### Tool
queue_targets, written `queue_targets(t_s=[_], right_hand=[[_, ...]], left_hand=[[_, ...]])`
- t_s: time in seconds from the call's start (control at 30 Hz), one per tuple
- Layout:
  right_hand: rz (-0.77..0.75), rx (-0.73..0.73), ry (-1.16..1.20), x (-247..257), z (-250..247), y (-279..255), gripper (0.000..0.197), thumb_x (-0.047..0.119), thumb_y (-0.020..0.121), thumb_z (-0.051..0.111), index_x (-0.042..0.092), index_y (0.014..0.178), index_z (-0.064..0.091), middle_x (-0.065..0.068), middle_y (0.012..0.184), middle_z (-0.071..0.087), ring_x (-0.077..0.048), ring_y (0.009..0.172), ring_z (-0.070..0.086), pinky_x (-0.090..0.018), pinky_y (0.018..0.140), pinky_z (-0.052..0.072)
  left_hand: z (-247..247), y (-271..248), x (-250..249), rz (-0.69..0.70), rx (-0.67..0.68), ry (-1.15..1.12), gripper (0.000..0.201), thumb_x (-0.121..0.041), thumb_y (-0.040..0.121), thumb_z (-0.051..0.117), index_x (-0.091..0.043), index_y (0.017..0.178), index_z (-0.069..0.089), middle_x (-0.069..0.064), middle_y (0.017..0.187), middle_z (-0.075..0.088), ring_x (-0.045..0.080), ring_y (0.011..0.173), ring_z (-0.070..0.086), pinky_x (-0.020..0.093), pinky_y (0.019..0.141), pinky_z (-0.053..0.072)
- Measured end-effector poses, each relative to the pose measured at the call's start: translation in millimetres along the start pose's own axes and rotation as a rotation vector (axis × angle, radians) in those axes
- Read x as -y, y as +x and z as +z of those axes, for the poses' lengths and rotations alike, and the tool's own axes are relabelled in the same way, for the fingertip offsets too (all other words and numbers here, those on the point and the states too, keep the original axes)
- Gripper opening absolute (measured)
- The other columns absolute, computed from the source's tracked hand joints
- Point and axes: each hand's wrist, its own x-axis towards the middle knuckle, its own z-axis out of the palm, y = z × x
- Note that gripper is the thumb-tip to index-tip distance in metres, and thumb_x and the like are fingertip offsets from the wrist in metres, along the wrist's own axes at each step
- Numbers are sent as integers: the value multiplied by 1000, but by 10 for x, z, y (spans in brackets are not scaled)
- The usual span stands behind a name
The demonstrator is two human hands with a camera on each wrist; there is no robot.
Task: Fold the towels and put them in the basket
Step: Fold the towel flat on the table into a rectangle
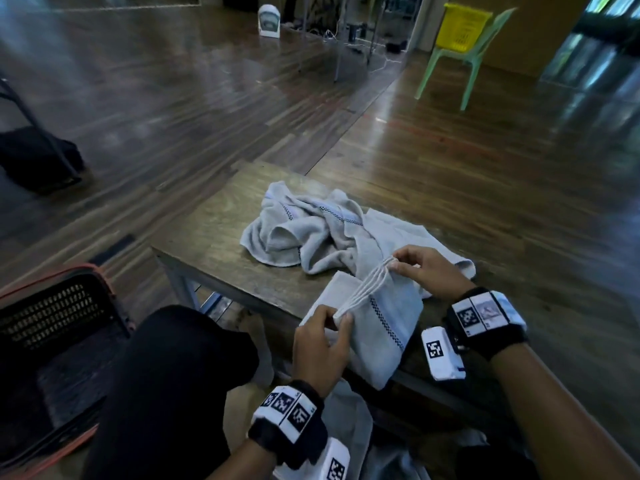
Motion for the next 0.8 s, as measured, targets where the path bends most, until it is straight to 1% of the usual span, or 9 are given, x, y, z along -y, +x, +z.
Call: queue_targets(t_s=[0.13,0.2,0.27,0.37,0.43,0.53,0.63,0.7,0.8], right_hand=[[21,59,-62,90,250,351,12,21,86,65,10,91,68,-8,89,68,-12,79,59,-32,79,48],[39,97,-111,113,362,483,12,24,85,66,14,90,69,-1,86,68,-12,81,60,-34,82,47],[43,125,-146,116,463,574,12,24,86,65,12,88,69,-5,88,69,-17,84,62,-36,83,47],[30,157,-212,103,580,652,11,25,87,64,16,83,68,-8,86,68,-19,83,59,-35,81,44],[52,160,-277,57,643,693,12,34,85,64,33,73,63,6,79,65,-15,82,59,-41,88,42],[72,171,-376,-37,713,741,17,44,81,62,41,65,58,17,75,61,-11,84,59,-51,93,40],[55,162,-516,-9,764,753,14,44,85,58,38,74,62,14,83,62,-13,93,58,-44,88,34],[40,168,-642,58,795,737,16,41,89,54,32,86,66,9,94,64,-14,101,54,-37,81,25],[59,236,-722,122,809,714,13,36,90,52,33,93,64,6,107,62,-18,115,46,-41,86,23]], left_hand=[[-39,91,152,-145,-17,-40,34,-55,79,48,-24,66,42,-7,52,49,11,49,46,30,53,42],[-69,125,256,-191,-11,-20,35,-56,78,46,-24,66,41,-4,52,49,20,53,50,41,58,47],[-102,147,343,-221,-18,27,35,-55,77,43,-23,64,39,0,55,50,26,60,52,48,65,46],[-155,166,386,-237,-20,141,31,-55,69,34,-26,58,33,-6,64,43,24,74,48,36,67,36],[-178,163,394,-283,-7,151,29,-57,64,31,-29,57,33,-10,71,41,21,82,45,33,71,34],[-182,149,477,-372,-8,77,27,-57,63,36,-30,61,41,-5,81,44,18,86,45,32,79,38],[-164,133,532,-440,-28,-53,19,-35,78,60,-24,70,47,-2,81,51,12,74,50,32,75,43],[-163,117,540,-475,-39,-117,19,-24,84,63,-22,76,46,-5,74,54,11,67,52,36,71,47],[-169,102,535,-495,-42,-177,18,-21,86,64,-22,82,46,-5,73,56,10,64,54,41,70,52]])
